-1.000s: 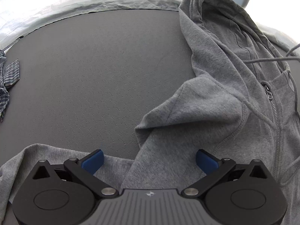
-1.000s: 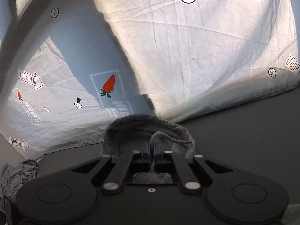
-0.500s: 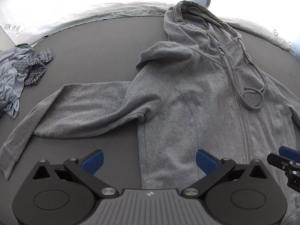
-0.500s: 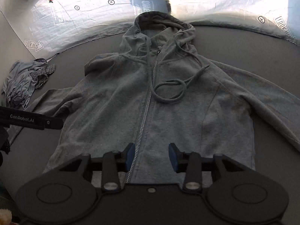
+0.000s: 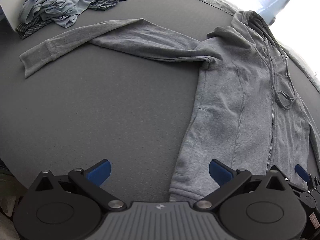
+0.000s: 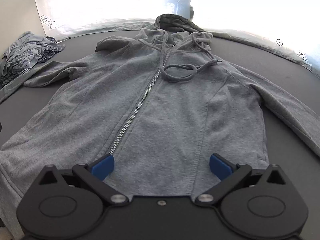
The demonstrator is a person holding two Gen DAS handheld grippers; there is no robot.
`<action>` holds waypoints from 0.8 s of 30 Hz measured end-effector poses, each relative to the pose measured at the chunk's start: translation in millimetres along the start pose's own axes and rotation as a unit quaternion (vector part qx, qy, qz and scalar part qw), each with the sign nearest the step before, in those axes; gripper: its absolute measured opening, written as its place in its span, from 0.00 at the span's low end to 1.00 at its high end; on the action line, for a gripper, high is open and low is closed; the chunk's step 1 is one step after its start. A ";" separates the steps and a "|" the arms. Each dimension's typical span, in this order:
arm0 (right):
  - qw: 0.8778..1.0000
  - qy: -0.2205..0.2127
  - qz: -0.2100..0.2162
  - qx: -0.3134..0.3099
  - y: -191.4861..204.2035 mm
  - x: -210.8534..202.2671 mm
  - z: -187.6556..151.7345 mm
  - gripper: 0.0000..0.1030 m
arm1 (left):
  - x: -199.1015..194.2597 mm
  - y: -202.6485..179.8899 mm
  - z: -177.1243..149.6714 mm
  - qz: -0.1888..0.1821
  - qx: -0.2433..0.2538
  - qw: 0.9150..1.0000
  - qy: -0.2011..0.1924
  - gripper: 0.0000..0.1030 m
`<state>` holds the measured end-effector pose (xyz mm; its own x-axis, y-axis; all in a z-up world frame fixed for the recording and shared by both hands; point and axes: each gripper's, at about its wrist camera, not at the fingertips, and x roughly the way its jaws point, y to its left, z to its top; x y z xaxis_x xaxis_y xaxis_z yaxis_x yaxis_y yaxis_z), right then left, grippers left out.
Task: Fold clothes
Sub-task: 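Lower the hood onto the table with the right tool and release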
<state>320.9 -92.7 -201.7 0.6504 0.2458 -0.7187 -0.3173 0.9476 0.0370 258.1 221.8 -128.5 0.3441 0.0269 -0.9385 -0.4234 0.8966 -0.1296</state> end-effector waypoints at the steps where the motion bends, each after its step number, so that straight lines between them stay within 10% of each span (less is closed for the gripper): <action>1: 1.000 -0.017 -0.004 0.004 0.4 -0.8 -4.0 1.00 | -0.5 8.6 1.6 0.004 -0.003 1.000 -0.001 1.00; 12: 0.996 -0.066 -0.053 0.034 12.8 2.4 -13.2 1.00 | 13.0 100.2 58.2 0.123 0.118 0.984 -0.054 1.00; 19: 0.995 -0.066 -0.064 0.041 16.2 4.5 -12.5 1.00 | 45.2 149.5 104.8 0.183 0.229 0.948 -0.126 1.00; 24: 0.994 -0.066 -0.071 0.046 18.4 5.5 -12.1 1.00 | 72.6 152.3 116.4 0.193 0.349 0.901 -0.170 0.95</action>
<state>310.3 -76.3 -213.4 0.7704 0.1276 -0.6247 -0.1556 0.9878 0.0099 316.1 411.8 -179.1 0.5711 0.4240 -0.7029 0.0228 0.8478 0.5299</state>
